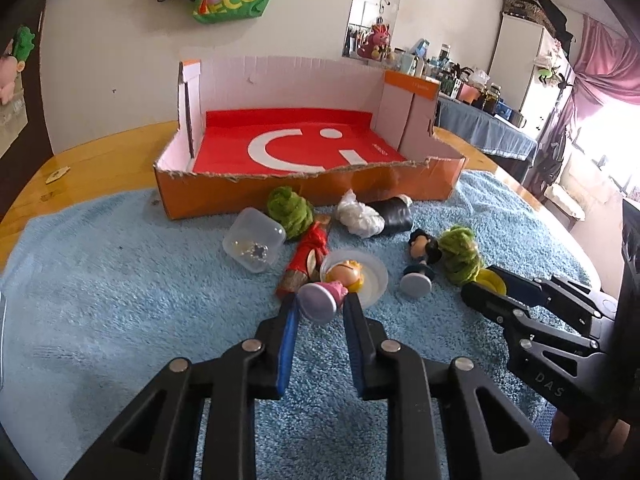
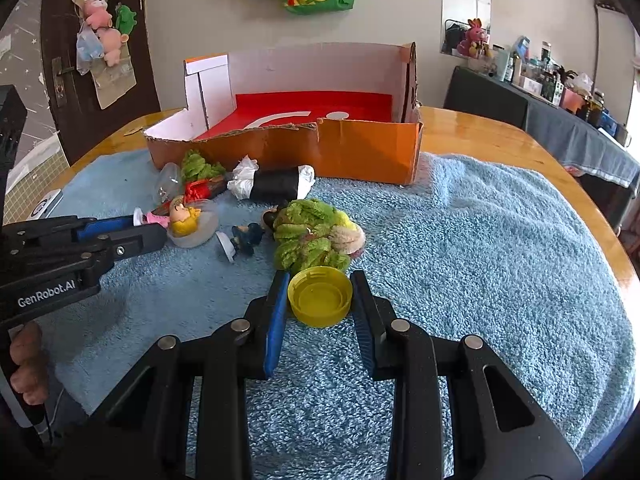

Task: Organize objects
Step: 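Close left tool on the pink figurine while right tool closes on the yellow lid, then lift the pink figurine with left tool while right tool carries the yellow lid toward the box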

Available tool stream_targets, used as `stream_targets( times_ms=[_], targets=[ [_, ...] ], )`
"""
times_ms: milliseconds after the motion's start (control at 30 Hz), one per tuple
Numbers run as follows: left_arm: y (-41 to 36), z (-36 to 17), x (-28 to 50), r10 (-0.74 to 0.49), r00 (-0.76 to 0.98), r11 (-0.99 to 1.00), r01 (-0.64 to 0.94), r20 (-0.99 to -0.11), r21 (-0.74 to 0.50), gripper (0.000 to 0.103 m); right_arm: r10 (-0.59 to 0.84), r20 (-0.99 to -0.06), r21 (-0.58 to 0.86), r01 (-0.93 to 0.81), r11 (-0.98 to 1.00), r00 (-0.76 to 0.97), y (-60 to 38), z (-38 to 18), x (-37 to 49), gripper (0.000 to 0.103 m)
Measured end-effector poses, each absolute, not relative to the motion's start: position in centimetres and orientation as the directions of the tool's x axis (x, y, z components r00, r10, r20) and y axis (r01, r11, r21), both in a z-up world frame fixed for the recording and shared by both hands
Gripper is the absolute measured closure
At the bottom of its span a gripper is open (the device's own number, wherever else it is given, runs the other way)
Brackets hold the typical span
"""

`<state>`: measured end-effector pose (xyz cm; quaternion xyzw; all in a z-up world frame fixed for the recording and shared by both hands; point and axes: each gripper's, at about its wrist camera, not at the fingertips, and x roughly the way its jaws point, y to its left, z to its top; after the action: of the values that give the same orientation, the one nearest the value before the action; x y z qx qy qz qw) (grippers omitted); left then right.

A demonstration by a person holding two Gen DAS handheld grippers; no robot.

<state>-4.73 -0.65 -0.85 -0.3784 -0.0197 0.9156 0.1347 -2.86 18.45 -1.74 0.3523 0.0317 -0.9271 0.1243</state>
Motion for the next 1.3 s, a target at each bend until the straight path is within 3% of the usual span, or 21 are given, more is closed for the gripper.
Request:
stream_targets(
  times_ms=[1300],
  targets=[
    [-2.1,1.2,-3.3,0.243,-0.738,-0.97,-0.186,-0.629,-0.157,0.08,-0.227,-0.634,0.018,0.28,-0.96,-0.739,17.4,-0.1,-2.7,0.074]
  ],
)
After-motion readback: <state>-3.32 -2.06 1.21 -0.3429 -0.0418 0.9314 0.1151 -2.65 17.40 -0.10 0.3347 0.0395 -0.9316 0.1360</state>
